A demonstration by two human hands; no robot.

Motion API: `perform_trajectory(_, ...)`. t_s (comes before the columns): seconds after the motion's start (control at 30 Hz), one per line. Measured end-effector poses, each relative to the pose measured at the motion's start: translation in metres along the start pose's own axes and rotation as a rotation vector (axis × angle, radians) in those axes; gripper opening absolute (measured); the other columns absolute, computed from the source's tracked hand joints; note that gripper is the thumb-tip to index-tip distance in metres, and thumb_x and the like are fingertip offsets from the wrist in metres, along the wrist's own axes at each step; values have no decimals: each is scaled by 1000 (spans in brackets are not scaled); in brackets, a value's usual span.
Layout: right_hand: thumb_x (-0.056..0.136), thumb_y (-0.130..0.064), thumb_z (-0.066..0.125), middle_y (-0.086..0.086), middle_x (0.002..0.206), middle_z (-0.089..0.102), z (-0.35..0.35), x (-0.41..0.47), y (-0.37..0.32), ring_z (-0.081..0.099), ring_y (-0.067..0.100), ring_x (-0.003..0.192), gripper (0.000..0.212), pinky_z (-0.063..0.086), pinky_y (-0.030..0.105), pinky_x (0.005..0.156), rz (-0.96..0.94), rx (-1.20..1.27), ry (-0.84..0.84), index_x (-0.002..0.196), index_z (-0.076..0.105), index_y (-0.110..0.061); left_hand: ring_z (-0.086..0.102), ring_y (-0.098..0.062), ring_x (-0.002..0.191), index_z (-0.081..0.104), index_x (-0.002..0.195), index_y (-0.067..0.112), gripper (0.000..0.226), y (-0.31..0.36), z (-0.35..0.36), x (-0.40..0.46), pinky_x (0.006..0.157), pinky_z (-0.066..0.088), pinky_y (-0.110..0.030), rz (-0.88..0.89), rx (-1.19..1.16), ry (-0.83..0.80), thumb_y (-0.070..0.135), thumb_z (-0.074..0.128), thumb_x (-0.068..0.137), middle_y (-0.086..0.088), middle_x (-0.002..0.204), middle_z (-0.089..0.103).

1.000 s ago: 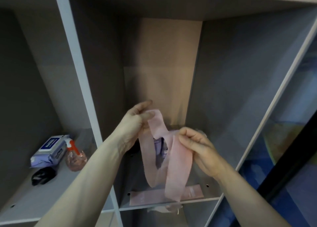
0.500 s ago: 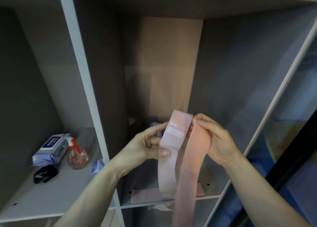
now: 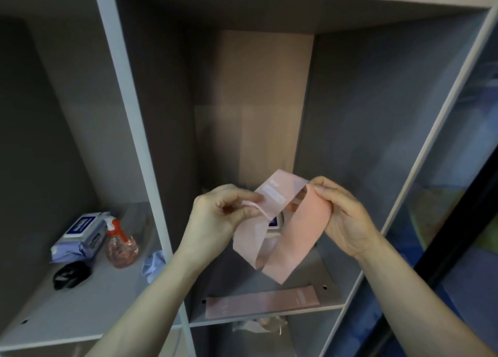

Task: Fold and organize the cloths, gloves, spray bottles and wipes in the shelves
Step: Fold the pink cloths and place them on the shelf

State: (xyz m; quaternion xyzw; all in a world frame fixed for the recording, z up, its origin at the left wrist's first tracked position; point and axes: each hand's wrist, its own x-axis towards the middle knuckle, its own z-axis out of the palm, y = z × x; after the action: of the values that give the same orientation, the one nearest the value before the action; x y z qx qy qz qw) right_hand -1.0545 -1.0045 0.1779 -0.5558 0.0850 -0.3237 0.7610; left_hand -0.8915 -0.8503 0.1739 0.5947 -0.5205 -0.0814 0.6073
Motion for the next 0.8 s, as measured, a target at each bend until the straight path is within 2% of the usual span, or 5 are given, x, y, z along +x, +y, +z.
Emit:
perform_trajectory(0.1,82,-17,66,1,67,61,3,-1,-2,56,8,60,10,45,19,55,-14,-287,39,79,60,-9,67,-21,82,77,81,18,14,6,-3,8,75,56,-36,-15,-41,60,5,77,74,-4,84,69)
perform_trajectory(0.23,82,-21,60,13,80,69,6,-3,-7,61,16,74,15,48,25,68,-81,-511,25,86,65,-7,61,-11,88,76,79,12,7,7,-8,19,79,53,-26,-48,18,120,11,80,73,-6,94,60)
perform_trajectory(0.47,79,2,67,-4,71,70,27,-7,-10,61,4,70,13,48,14,67,-183,-577,-43,77,70,-10,64,-21,67,65,86,-4,17,8,-4,20,59,53,-28,-344,-271,50,8,74,78,-11,71,67)
perform_trajectory(0.67,69,-4,80,-5,62,67,53,-5,6,58,2,60,25,45,16,57,-198,-606,-3,64,69,-26,62,-34,77,66,92,-3,33,10,4,9,71,51,-43,-430,-411,-13,25,70,75,-30,87,68)
perform_trajectory(0.8,69,-8,82,-5,51,58,57,0,13,48,4,46,23,38,17,45,-186,-593,79,63,64,-22,62,-34,80,71,91,5,32,9,6,4,75,48,-42,-448,-461,-36,33,60,82,-21,84,70)
